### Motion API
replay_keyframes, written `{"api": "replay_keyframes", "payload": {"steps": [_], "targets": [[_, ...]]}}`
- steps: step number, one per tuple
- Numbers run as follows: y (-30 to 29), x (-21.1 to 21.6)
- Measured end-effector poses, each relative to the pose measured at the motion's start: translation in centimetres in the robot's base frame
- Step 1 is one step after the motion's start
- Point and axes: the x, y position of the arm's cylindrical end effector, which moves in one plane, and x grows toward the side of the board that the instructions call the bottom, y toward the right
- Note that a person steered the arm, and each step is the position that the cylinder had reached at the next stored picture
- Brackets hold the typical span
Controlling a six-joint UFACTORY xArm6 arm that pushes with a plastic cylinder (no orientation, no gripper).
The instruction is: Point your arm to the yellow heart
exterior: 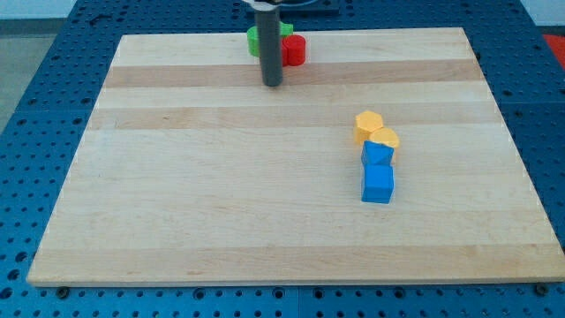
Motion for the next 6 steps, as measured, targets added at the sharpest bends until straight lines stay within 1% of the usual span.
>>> {"api": "replay_keyframes", "payload": {"steps": [3,4,6], "targets": [[15.0,4.6],[16.4,7.0],[16.2,11.8]]}}
